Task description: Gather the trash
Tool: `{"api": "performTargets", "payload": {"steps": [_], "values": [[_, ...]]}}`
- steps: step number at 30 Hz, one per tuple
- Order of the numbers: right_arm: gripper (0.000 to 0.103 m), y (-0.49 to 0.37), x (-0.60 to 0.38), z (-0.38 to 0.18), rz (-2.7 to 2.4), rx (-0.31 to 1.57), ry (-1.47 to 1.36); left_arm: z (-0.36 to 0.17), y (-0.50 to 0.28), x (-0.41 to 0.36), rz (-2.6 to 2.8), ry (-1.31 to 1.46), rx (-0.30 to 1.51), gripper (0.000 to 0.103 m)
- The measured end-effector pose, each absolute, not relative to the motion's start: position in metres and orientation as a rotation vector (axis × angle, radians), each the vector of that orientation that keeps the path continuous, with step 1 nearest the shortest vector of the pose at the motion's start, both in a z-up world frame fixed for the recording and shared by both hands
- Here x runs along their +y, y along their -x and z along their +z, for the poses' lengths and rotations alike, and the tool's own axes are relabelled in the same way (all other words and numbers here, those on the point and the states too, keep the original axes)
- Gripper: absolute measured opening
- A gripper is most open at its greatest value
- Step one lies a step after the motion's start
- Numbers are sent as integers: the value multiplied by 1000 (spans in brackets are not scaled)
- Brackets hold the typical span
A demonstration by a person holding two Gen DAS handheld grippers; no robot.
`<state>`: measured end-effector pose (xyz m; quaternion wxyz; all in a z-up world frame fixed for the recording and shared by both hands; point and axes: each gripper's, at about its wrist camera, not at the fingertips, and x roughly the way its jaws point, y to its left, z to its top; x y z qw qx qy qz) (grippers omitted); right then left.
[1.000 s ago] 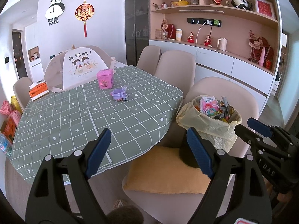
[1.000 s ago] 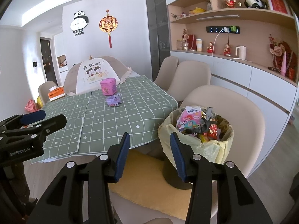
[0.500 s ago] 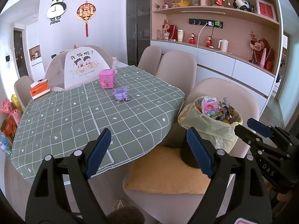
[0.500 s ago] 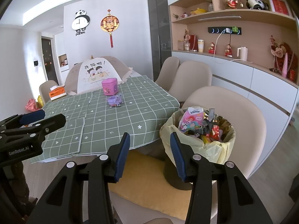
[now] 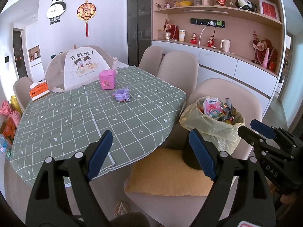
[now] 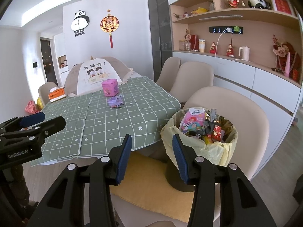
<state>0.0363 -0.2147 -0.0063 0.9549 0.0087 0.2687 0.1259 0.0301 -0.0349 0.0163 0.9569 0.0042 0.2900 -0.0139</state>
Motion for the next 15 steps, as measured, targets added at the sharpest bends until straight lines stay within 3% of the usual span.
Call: {"api": "performTargets", "payload": {"steps": [15], "values": [[43,-48,-202,-11,253,574,-17,4,-48,-10,4,31,652,79]]}}
